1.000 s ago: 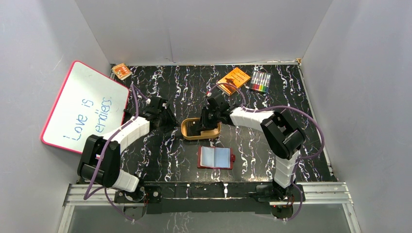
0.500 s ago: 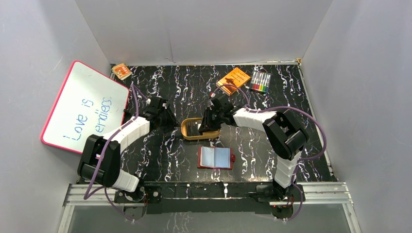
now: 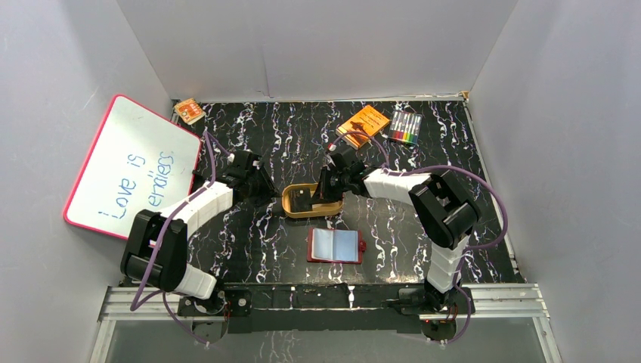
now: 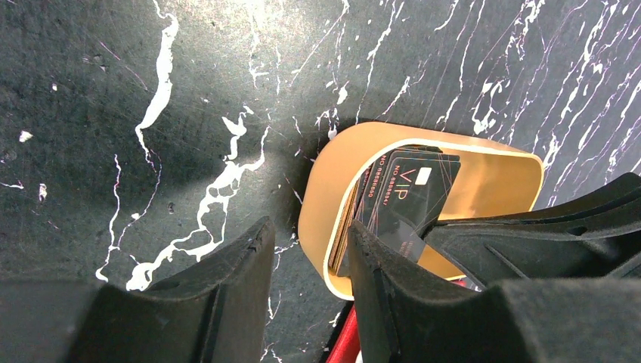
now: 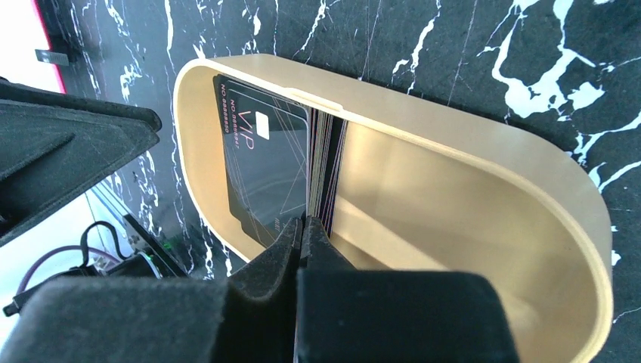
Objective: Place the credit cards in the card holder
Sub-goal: Pick up the credit card from the storage box.
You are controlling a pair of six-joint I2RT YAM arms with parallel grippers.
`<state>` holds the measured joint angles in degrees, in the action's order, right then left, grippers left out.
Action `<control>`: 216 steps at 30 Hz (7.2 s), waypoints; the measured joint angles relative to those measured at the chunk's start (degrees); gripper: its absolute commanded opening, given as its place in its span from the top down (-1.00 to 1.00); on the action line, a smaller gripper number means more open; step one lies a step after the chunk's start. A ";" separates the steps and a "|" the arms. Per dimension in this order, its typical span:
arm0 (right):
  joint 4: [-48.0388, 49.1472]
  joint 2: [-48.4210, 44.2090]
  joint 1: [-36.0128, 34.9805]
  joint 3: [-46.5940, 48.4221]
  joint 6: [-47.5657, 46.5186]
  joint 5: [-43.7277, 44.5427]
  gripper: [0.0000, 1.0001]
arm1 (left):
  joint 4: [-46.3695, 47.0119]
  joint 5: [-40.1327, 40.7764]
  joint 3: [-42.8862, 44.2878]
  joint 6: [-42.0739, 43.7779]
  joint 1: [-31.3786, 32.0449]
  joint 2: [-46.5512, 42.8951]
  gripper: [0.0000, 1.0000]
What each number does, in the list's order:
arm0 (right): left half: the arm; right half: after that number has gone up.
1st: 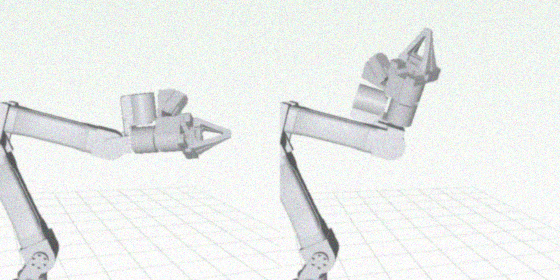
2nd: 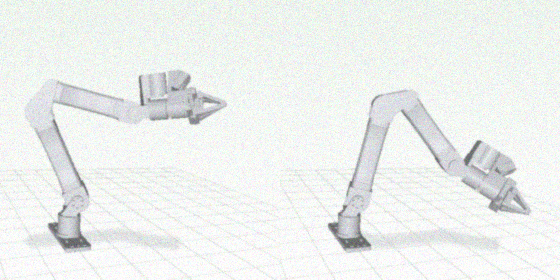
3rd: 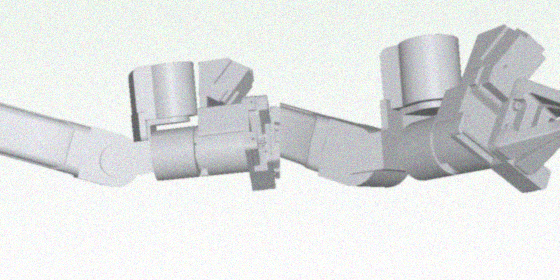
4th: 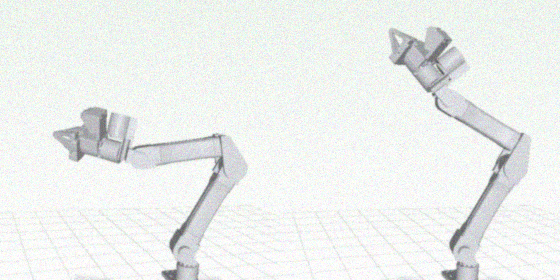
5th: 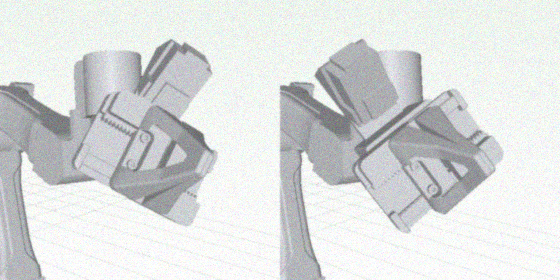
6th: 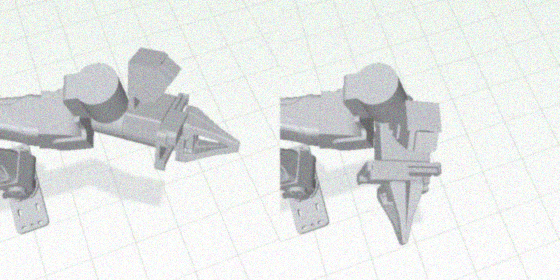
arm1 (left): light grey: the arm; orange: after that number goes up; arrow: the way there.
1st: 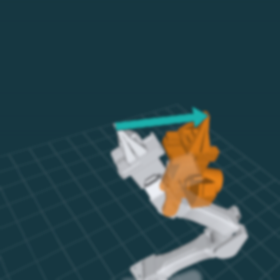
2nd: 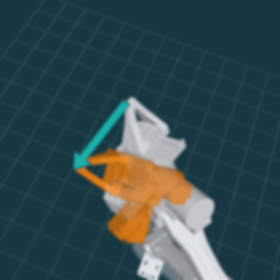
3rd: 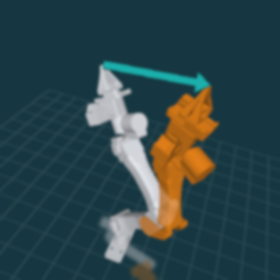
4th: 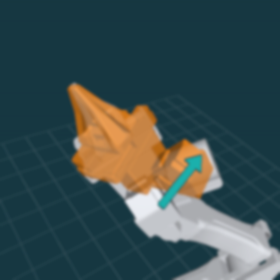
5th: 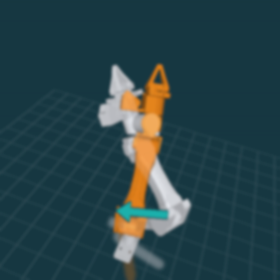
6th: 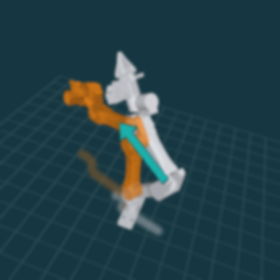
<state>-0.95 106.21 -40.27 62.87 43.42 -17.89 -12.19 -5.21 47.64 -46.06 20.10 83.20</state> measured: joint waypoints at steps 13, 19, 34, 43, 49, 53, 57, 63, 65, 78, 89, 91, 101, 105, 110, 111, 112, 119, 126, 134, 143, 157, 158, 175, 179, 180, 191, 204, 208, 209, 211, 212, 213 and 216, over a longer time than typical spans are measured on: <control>0.50 -3.32 1.33 -2.67 0.20 -0.07 1.00 | -0.02 -0.09 0.00 0.00 0.00 0.00 0.22; 0.46 -5.77 1.81 -3.76 0.66 -0.28 1.00 | -0.02 -0.09 0.00 0.00 0.00 0.00 0.22; 0.46 -10.19 1.81 -4.28 7.80 -2.99 1.00 | -0.70 2.54 0.00 -0.48 0.00 -2.69 0.21; -1.97 -17.33 2.43 -6.78 12.02 -5.33 1.00 | -3.78 8.33 0.00 -2.60 -0.07 -14.99 -0.27; -2.19 -29.27 4.74 -12.39 18.36 -9.51 1.00 | -0.55 1.22 -0.76 -5.22 -0.31 -26.40 -0.45; -1.97 -35.28 5.44 -14.97 22.84 -11.87 1.00 | 10.38 -11.06 -6.16 -9.97 -0.37 -30.16 -0.49; -2.03 -38.84 5.38 -15.87 25.11 -13.35 1.00 | 21.90 -22.23 -12.37 -16.02 -0.37 -29.94 -0.53; -2.01 -40.57 5.38 -15.91 25.38 -14.21 1.00 | 35.98 -33.11 -15.32 -22.95 -0.37 -26.80 -0.51; -1.99 -40.57 5.38 -15.91 25.35 -14.29 1.00 | 38.88 -35.45 -15.37 -24.46 -0.37 -25.55 -0.50; 0.02 -40.59 5.38 -16.83 25.38 -15.34 1.00 | 44.39 -41.07 -16.11 -27.08 0.00 -21.40 -0.45; 4.44 -41.05 5.38 -17.73 25.64 -15.58 1.00 | 46.42 -42.14 -18.64 -27.47 0.44 -20.72 -0.39; 5.22 -41.42 5.38 -18.03 25.88 -15.74 1.00 | 46.40 -41.99 -19.63 -27.47 0.44 -21.86 -0.41; 12.61 -43.12 5.38 -20.72 28.81 -17.51 1.00 | 48.33 -41.07 -20.63 -27.87 0.44 -26.80 -0.44; 14.82 -43.15 5.38 -20.98 29.81 -18.18 1.00 | 48.85 -41.03 -20.63 -28.04 0.42 -26.62 -0.42; 16.74 -43.52 5.38 -21.42 30.36 -18.51 1.00 | 49.00 -40.52 -20.63 -28.06 -0.17 -26.71 -0.42; 17.07 -43.63 5.38 -21.44 30.49 -18.62 1.00 | 49.03 -40.30 -20.63 -28.09 -0.33 -26.75 -0.41; 17.59 -43.67 5.38 -21.46 30.62 -18.75 1.00 | 49.07 -40.22 -20.63 -28.11 -0.44 -26.75 -0.41; 20.50 -43.89 5.38 -21.53 31.61 -20.09 1.00 | 49.96 -40.22 -20.63 -28.57 -0.55 -26.56 -0.40; 22.21 -43.89 5.38 -21.53 31.93 -21.20 1.00 | 50.82 -40.26 -20.63 -28.59 -0.55 -25.46 -0.39; 22.58 -43.89 5.38 -21.53 32.65 -21.57 1.00 | 51.65 -40.52 -20.63 -28.74 -0.55 -24.87 -0.38; 23.63 -43.65 5.38 -21.53 32.96 -21.77 1.00 | 53.66 -42.45 -20.06 -29.44 -0.52 -22.53 -0.37; 26.32 -40.81 4.92 -21.53 33.33 -21.99 1.00 | 58.80 -46.36 -17.64 -30.40 1.79 -18.99 0.11; 26.47 -40.68 4.90 -21.53 33.33 -21.99 1.00 | 59.01 -46.45 -17.64 -30.60 1.79 -18.93 0.22; 28.00 -40.48 4.90 -25.31 33.16 -20.90 1.00 | 62.40 -45.35 -19.63 -32.63 1.18 -18.73 1.00; 28.61 -40.09 5.01 -25.68 33.16 -20.65 1.00 | 62.66 -44.96 -20.06 -32.63 0.02 -18.25 1.00; 28.79 -39.80 5.03 -25.97 33.16 -20.65 1.00 | 62.77 -44.89 -20.06 -32.63 -0.22 -17.90 1.00; 31.52 -35.63 5.88 -26.23 34.40 -21.03 0.64 | 63.65 -44.74 -20.09 -33.66 -1.25 -14.01 1.00; 34.14 -33.73 6.08 -26.23 35.06 -21.55 0.35 | 64.92 -44.76 -20.06 -33.75 -1.33 -13.35 1.00; 34.18 -33.62 6.08 -26.23 35.26 -21.77 0.50 | 64.92 -44.76 -20.09 -33.90 -1.42 -13.35 1.00; 34.16 -33.59 6.08 -26.23 35.28 -21.77 0.57 | 64.92 -44.76 -20.09 -33.92 -1.46 -13.35 1.00; 34.18 -33.46 6.08 -26.23 35.47 -21.99 0.74 | 64.92 -44.76 -20.09 -33.92 -1.51 -13.35 1.00; 34.16 -33.42 6.08 -26.23 35.52 -22.03 0.82 | 64.92 -44.76 -20.09 -33.92 -1.51 -13.35 1.00; 34.18 -33.40 6.08 -26.23 35.65 -22.18 0.90 | 64.94 -44.76 -20.09 -33.92 -1.51 -13.35 1.00; 34.69 -33.44 6.08 -26.23 35.95 -22.32 1.00 | 64.85 -44.76 -20.22 -33.88 -1.55 -13.35 1.00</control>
<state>33.74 72.77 -34.20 36.64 79.37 -40.21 52.66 -49.98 27.42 -79.94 18.55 69.84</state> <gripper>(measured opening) 0.036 0.010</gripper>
